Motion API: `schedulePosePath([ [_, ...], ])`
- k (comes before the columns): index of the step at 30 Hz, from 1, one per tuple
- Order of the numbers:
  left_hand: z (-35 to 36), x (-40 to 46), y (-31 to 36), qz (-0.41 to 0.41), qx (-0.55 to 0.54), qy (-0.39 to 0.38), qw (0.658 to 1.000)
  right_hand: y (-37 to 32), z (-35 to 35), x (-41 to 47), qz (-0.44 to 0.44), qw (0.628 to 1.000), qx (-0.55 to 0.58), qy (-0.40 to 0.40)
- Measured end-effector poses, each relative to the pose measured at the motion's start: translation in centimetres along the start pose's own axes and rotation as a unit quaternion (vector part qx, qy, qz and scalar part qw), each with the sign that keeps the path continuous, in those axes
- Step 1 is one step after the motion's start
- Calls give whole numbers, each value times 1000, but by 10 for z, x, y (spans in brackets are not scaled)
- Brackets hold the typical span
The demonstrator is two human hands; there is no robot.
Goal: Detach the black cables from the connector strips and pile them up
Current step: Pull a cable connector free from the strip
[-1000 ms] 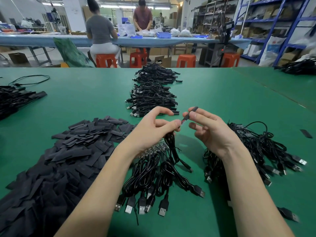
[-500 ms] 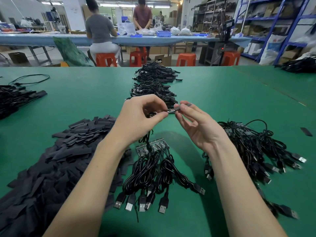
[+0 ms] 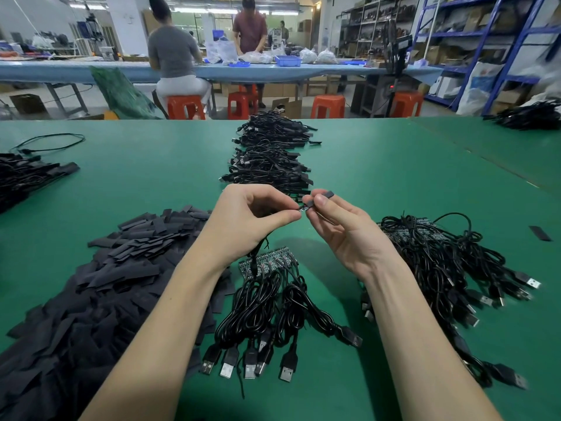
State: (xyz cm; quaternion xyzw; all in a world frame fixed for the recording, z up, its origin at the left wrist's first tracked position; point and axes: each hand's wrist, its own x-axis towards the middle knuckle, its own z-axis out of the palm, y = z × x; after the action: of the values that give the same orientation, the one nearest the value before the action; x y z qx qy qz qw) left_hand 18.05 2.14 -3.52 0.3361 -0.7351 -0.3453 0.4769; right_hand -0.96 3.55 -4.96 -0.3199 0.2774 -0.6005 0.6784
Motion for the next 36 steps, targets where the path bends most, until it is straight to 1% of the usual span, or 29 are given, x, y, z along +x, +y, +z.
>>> schedulePosePath([
  [3,1,1,0,1,-1,0,1000,0,2,-1,2,1000,-2,0],
  [7,2,0,0,3,-31,2,1000,2,3,-2,11,1000,-10,-24],
  [9,3,1,0,2,-41,5,999,3,4,-2,6,1000,-15,-20],
  [13,4,1,-2,-22,-71,8,997,4,7,0,-44,998,-47,13],
  [16,7,3,-4,-39,-80,34,995,8,14,1,-98,991,-82,36],
  [19,10,4,-5,-52,-90,57,993,17,22,2,-127,988,-56,61],
  [22,12,4,-6,-63,-104,66,990,21,23,3,-134,988,-30,76],
  [30,15,4,-8,-71,-102,92,988,29,30,3,-120,988,23,92],
  [36,19,5,-10,-86,-126,102,983,29,31,4,-107,987,53,107],
])
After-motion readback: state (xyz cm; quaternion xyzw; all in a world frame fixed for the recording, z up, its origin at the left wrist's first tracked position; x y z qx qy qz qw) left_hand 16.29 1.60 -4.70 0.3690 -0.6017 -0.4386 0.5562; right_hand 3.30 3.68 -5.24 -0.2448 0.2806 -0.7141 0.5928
